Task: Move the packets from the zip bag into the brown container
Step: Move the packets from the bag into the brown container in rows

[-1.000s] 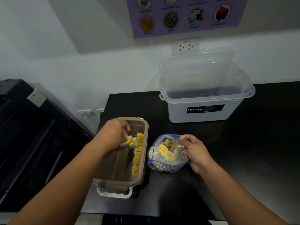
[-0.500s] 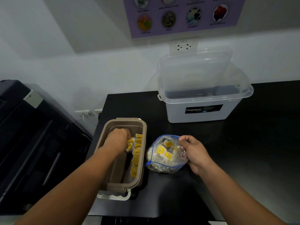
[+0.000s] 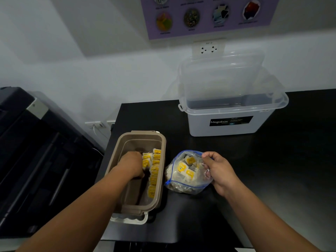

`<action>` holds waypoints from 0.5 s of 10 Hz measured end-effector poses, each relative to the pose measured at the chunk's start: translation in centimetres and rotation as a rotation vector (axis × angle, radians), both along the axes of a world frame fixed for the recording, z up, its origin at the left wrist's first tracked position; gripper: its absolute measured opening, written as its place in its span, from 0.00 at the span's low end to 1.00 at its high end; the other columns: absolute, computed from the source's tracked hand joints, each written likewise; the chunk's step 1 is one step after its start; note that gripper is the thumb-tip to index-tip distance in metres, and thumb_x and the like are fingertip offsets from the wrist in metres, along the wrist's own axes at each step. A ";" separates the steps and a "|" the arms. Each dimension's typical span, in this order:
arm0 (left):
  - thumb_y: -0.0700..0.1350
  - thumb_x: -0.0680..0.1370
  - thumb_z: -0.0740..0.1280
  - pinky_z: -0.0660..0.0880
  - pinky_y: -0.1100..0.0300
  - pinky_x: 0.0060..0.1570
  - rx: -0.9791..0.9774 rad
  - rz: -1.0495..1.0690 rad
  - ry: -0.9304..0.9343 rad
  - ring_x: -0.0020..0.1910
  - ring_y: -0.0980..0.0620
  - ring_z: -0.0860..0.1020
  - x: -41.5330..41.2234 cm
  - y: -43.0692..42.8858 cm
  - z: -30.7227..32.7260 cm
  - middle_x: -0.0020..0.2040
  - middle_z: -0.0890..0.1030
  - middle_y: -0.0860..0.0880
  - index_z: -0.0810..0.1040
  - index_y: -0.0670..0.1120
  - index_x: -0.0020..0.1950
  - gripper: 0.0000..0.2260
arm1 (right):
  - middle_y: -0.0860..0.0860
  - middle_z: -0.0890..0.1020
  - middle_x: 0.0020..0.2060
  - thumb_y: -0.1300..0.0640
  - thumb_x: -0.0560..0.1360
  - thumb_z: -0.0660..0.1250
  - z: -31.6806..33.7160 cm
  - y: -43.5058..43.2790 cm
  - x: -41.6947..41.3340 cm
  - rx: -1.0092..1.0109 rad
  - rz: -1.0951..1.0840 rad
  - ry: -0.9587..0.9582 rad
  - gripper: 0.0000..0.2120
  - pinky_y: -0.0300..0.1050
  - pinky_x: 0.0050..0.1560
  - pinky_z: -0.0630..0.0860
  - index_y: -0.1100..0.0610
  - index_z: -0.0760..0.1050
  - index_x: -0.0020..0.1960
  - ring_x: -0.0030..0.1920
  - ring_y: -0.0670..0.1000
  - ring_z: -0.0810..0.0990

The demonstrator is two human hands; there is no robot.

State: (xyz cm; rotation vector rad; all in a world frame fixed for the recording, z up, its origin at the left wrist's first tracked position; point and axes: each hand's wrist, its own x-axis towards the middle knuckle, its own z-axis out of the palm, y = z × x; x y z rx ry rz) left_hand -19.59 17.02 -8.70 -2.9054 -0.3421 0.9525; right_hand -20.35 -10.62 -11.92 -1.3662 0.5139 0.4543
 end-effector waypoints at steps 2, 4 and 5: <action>0.44 0.77 0.70 0.84 0.54 0.36 -0.100 0.186 0.011 0.34 0.46 0.86 0.5 0.0 -1.4 0.39 0.86 0.43 0.81 0.41 0.54 0.09 | 0.57 0.86 0.54 0.57 0.83 0.67 0.0 -0.1 -0.1 -0.010 0.006 -0.001 0.04 0.47 0.39 0.79 0.55 0.81 0.55 0.49 0.55 0.85; 0.46 0.77 0.71 0.84 0.54 0.44 -0.221 0.266 -0.139 0.43 0.45 0.86 0.9 0.0 -1.8 0.46 0.86 0.42 0.82 0.38 0.52 0.12 | 0.55 0.84 0.50 0.58 0.83 0.66 0.0 -0.3 0.0 -0.025 0.019 0.000 0.05 0.37 0.27 0.74 0.56 0.80 0.56 0.38 0.47 0.81; 0.49 0.77 0.71 0.83 0.54 0.46 -0.168 0.237 -0.135 0.45 0.46 0.85 1.1 -0.1 -1.8 0.48 0.85 0.42 0.82 0.39 0.54 0.14 | 0.56 0.84 0.52 0.57 0.83 0.67 -0.1 -0.2 0.0 -0.033 0.021 -0.001 0.05 0.40 0.31 0.76 0.55 0.81 0.56 0.42 0.49 0.82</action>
